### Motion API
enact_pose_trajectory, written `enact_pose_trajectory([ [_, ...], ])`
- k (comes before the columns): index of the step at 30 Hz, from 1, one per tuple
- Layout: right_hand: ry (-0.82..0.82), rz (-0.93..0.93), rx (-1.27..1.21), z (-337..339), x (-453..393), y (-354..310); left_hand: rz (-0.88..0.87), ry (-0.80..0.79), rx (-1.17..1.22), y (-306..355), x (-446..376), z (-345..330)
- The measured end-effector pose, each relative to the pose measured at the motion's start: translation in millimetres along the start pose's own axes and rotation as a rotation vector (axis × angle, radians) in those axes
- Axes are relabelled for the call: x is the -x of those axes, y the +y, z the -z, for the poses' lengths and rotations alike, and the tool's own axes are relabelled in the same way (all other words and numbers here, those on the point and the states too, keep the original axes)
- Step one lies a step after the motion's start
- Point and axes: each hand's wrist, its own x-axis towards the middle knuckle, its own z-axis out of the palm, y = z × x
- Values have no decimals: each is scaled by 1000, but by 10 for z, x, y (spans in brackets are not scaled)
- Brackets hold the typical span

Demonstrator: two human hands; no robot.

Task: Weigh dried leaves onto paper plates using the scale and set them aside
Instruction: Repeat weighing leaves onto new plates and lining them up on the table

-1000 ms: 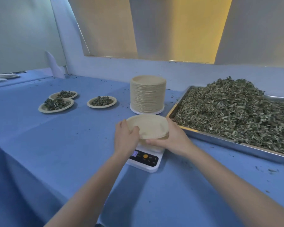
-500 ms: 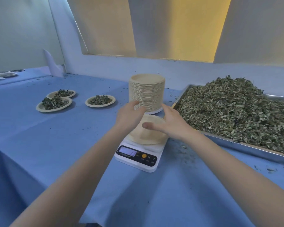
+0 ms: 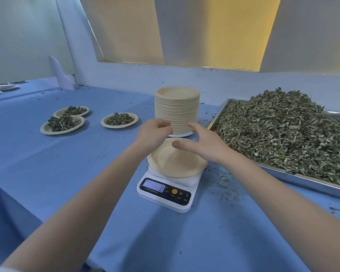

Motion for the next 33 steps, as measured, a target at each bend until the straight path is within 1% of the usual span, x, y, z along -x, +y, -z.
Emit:
enact_pose_trajectory([
  [3,10,11,11,14,-29,49,1,-20,40,30,-56,-91],
  [9,69,15,51,313,5,248,-79,-99,41,341,-247,-571],
  [13,130,-74,160,605,44,523,-136,-195,1,557,-371,-1004],
  [15,115,-132,295,735,53,676,-181,-266,-113,632,-430,-1243],
  [17,62,-196,429,845,51,818,-237,-361,-283,672,-501,-1480],
  [19,9,-268,507,923,58,946,-258,-435,-466,691,-576,-1678],
  [23,-33,-369,742,964,102,1156,-233,-449,-719,654,-686,-1928],
  [25,-41,-407,768,943,96,1211,-186,-486,-769,619,-710,-2003],
  [28,-63,-394,724,884,5,1229,-151,-536,-657,597,-727,-2085],
  [31,-83,-373,654,865,-108,1195,-129,-586,-409,611,-759,-2082],
  [33,-54,-350,578,893,-153,1166,-71,-598,-275,609,-784,-1993],
])
